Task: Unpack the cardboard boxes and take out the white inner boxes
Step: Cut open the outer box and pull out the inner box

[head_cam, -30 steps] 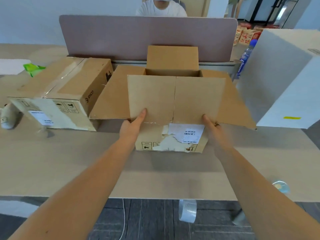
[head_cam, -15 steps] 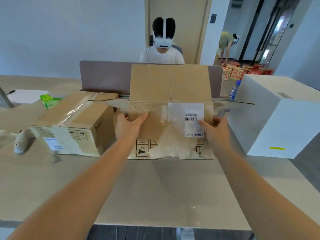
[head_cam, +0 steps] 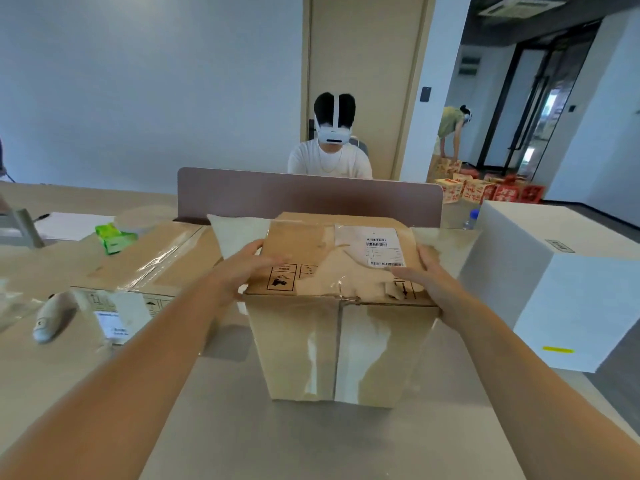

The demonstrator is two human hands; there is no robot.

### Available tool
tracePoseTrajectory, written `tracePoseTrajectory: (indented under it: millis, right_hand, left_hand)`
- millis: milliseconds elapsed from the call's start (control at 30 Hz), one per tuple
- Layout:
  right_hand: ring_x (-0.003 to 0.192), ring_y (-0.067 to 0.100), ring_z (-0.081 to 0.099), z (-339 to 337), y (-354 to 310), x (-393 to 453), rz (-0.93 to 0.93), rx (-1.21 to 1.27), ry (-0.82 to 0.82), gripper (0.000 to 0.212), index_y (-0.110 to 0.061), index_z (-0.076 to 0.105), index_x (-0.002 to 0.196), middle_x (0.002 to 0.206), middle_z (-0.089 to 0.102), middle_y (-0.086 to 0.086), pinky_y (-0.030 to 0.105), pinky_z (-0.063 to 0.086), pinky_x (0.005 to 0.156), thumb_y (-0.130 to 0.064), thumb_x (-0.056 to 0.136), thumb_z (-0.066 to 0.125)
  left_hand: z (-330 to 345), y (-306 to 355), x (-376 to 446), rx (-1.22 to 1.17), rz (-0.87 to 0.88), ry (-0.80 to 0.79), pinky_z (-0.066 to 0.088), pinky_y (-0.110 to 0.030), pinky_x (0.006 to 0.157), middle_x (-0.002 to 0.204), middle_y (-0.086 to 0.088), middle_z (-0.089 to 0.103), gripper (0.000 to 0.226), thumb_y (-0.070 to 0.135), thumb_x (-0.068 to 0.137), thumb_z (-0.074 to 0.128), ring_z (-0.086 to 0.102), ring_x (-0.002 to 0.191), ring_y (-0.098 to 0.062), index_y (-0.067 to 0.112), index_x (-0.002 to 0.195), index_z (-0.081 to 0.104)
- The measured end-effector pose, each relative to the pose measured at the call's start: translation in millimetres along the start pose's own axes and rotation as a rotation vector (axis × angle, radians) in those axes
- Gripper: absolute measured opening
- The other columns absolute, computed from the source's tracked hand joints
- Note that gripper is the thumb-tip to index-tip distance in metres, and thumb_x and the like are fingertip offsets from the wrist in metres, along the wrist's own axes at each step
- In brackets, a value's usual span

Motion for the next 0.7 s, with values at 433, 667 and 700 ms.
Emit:
tracePoseTrajectory:
  millis: [433,667,700]
  right_hand:
    - [0.096,0.021,0.058,17,67,-8,0.029,0.227,0.077,0.055,-0.009,0.043,0.130,0.117,0.058,0.010,0.029,0.048,0.071,-0.008,0.080,0.067]
    - [0.096,0.024,0.061,36,122,5,0.133,0.198,0.137,0.077,-0.003,0.047,0.125,0.116,0.061,0.016,0.026,0.047,0.066,-0.031,0.062,0.078]
    - [0.097,0.024,0.061,37,127,7,0.131,0.198,0.158,0.085,-0.003,0.047,0.125,0.115,0.061,0.016,0.027,0.048,0.068,-0.039,0.054,0.077]
  left_hand:
    - [19,-67,-1,-0.198,0.048,0.003,0.047,-0.029,0.088,0.124,-0.005,0.056,0.074,0.004,0.074,0.075,0.057,0.108,-0.018,0.011,0.137,0.037]
    - [42,-106,14,-0.204,-0.071,0.100,0.040,-0.033,0.103,0.128,-0.010,0.056,0.053,0.008,0.084,0.065,0.051,0.122,-0.025,0.005,0.133,0.045]
    - [44,-106,16,-0.228,-0.079,0.139,0.040,-0.031,0.102,0.128,-0.011,0.056,0.051,0.008,0.085,0.064,0.051,0.122,-0.025,0.004,0.132,0.045]
Point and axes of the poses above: each hand's wrist, its own x-axis towards the middle knuckle, its own z-axis out of the palm, y = z × x, the point moved 1 cm from there along x, towards the middle knuckle
